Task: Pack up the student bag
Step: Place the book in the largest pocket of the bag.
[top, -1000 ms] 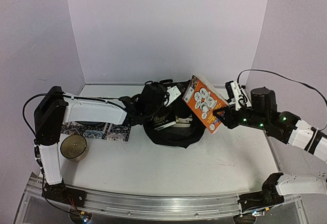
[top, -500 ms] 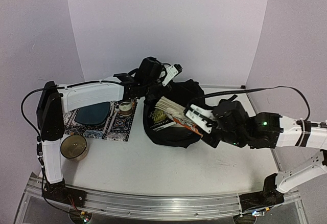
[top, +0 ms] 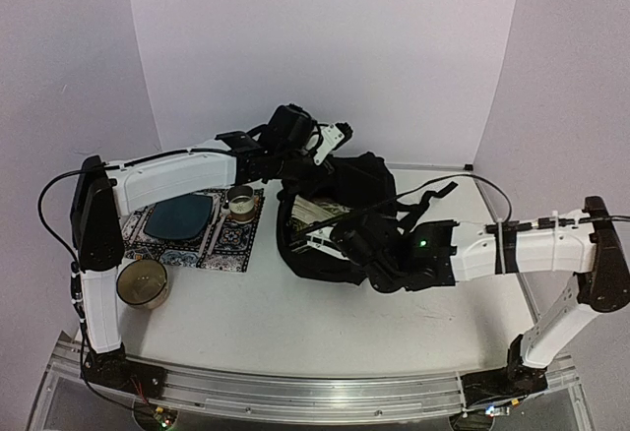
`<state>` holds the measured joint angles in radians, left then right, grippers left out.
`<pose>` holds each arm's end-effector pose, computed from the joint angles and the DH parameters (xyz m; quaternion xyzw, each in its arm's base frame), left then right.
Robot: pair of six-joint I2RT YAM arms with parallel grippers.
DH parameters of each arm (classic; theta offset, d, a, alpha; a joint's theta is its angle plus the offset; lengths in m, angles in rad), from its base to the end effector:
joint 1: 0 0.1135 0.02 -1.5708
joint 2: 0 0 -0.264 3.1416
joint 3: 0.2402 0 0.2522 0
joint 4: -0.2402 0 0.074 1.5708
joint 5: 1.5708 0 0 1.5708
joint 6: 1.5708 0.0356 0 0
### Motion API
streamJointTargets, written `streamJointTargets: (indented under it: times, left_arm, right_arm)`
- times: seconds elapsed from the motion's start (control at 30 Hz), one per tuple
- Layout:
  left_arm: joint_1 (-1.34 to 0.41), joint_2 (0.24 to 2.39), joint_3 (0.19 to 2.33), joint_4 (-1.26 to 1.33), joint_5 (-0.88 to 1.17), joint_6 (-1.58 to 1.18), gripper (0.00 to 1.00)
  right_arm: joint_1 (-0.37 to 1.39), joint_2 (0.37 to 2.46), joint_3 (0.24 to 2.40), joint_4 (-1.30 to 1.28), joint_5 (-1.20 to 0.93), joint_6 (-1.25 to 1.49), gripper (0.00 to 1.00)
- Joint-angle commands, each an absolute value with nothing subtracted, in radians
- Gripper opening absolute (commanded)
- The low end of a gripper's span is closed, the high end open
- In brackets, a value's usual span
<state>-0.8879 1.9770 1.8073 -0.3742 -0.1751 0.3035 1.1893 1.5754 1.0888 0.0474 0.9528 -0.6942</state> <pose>0.3009 -0.3601 0.3173 0.4513 0.7424 -0.0680 0.4905 0.1578 0.3154 0.2757 -0.4619 0.6402 -0.2586 0.5567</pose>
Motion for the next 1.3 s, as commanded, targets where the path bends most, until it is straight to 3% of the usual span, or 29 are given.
streamJointTargets:
  times: [0.0, 0.27, 0.63, 0.87, 0.9, 0.97, 1.07, 1.17, 1.27]
  left_arm:
    - [-0.895, 1.898, 1.87, -0.378, -0.097, 0.243, 0.0]
    - [-0.896, 1.879, 1.902, -0.425, -0.05, 0.201, 0.0]
    - [-0.907, 1.865, 1.931, -0.452, 0.05, 0.149, 0.0]
    - [-0.911, 1.87, 1.944, -0.453, 0.09, 0.114, 0.0]
    - [-0.911, 1.872, 1.946, -0.454, 0.092, 0.11, 0.0]
    - [-0.91, 1.876, 1.948, -0.454, 0.089, 0.103, 0.0]
    - [-0.908, 1.881, 1.948, -0.454, 0.062, 0.095, 0.0]
    - [-0.899, 1.885, 1.947, -0.454, 0.056, 0.085, 0.0]
    - [-0.892, 1.891, 1.947, -0.454, 0.051, 0.078, 0.0]
  right_arm:
    - [1.154, 1.66, 1.198, 0.147, 1.12, -0.774, 0.0]
    - [1.096, 1.868, 1.329, 0.15, 1.203, -0.867, 0.0]
    - [1.052, 2.114, 1.553, 0.153, 1.128, -0.973, 0.0]
    - [1.018, 2.242, 1.694, 0.15, 1.071, -1.026, 0.12]
    - [1.016, 2.249, 1.704, 0.145, 1.061, -1.027, 0.18]
    - [1.015, 2.253, 1.722, 0.116, 1.035, -1.015, 0.45]
    - [1.021, 2.234, 1.748, -0.002, 0.951, -0.922, 0.69]
    - [1.037, 2.186, 1.73, -0.085, 0.851, -0.856, 0.79]
    - [1.055, 2.14, 1.712, -0.133, 0.752, -0.796, 0.82]
